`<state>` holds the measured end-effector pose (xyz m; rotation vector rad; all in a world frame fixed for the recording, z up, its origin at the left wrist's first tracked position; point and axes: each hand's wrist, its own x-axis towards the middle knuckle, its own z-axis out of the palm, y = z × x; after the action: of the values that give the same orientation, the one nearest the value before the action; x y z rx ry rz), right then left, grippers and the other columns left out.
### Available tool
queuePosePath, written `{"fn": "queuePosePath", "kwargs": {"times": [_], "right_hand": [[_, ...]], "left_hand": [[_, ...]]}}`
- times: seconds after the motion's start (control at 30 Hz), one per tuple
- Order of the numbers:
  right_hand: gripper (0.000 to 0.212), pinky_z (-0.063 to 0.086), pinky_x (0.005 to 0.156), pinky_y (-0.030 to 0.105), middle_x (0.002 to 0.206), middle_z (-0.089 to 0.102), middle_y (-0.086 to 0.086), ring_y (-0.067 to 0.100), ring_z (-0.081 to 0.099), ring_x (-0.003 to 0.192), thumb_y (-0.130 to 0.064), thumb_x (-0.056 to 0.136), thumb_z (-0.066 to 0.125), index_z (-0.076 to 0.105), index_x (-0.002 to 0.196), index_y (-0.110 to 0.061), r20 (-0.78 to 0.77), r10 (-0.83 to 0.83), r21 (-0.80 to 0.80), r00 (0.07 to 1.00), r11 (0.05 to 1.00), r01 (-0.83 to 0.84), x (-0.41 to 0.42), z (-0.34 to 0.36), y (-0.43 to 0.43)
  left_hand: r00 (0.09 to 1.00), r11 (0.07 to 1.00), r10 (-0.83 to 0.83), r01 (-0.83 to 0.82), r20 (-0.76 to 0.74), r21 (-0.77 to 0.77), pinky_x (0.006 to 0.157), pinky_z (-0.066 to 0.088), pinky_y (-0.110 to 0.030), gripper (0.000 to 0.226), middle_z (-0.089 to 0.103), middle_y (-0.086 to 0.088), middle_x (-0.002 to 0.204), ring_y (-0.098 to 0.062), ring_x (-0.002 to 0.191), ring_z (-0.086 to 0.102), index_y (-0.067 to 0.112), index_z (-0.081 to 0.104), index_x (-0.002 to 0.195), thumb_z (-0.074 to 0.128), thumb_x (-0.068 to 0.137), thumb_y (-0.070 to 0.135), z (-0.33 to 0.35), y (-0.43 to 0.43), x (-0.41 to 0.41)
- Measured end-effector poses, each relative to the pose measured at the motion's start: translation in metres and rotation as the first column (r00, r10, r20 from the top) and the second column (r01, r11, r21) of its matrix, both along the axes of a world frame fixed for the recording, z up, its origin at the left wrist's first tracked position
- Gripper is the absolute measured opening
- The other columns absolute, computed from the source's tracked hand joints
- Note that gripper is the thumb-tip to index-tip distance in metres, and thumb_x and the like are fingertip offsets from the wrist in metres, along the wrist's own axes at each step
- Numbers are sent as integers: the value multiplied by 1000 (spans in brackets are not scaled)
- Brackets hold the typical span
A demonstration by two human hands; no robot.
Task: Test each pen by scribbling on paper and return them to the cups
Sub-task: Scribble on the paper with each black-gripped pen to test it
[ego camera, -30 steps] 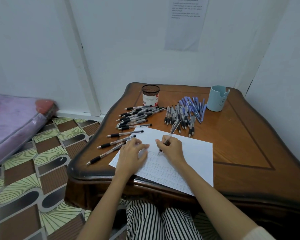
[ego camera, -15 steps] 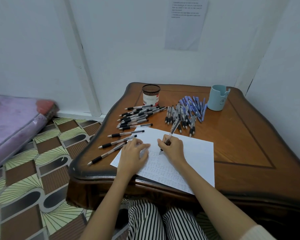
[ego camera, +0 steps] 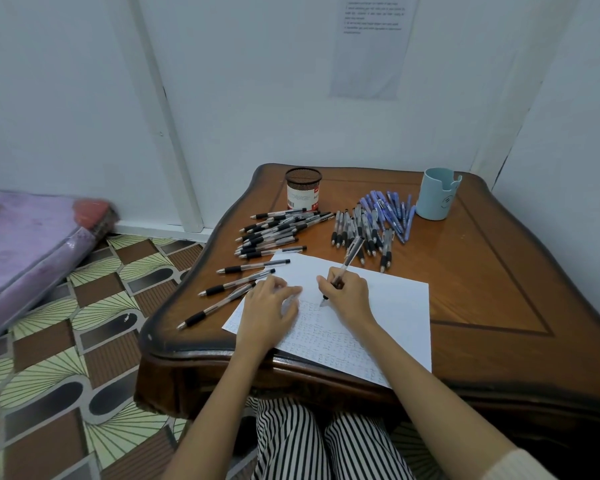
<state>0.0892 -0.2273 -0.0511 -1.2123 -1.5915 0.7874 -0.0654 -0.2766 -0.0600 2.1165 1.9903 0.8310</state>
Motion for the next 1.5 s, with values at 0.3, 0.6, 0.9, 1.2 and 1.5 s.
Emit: {"fn": "queuePosePath", "kwargs": {"times": [0.3,0.6,0.9,1.2,1.5], "right_hand": [[48,28,52,22,46,35,-8,6,35,48,-12,87,63,35,50,-22,32,-41,35,999,999,40,-1,-1,-1],[43,34,56,25,50,43,-4,9,42,50,-27,91,61,41,54,-18,-11,-35,13,999,999,35,-2,3,-3],[34,33,49,22,56,45,4,14,41,52,-30,92,58,42,121,-19,-192,59,-154,980,984,-90,4,7,-6],[43,41,50,12,67,62,10,7,55,52,-5,99,24,33,137,-24,-301,74,-231,951,962,-148,7,16,-9],[36,21,32,13,58,56,5,5,35,34,-2,93,32,67,96,-10,-584,-78,-321,808,936,-142,17,15,-3]], "left_hand": [[1000,1000,-5,6,-20,13,97,33,-29,31,49,5,119,-9,112,42,31,60,124,49,95,33,0,0,0],[1000,1000,-11,12,-15,25,97,34,-30,30,50,5,118,-10,111,43,30,60,123,49,95,30,0,-1,0],[1000,1000,-7,7,-20,20,98,35,-30,31,50,5,119,-10,112,43,31,60,124,49,95,32,-2,1,0],[1000,1000,-11,11,-1,18,98,32,-30,31,50,5,119,-10,112,43,30,60,124,50,95,30,1,0,1],[1000,1000,-3,3,-8,0,100,30,-30,31,49,5,122,-10,114,42,31,59,124,50,95,31,1,-1,0]]}}
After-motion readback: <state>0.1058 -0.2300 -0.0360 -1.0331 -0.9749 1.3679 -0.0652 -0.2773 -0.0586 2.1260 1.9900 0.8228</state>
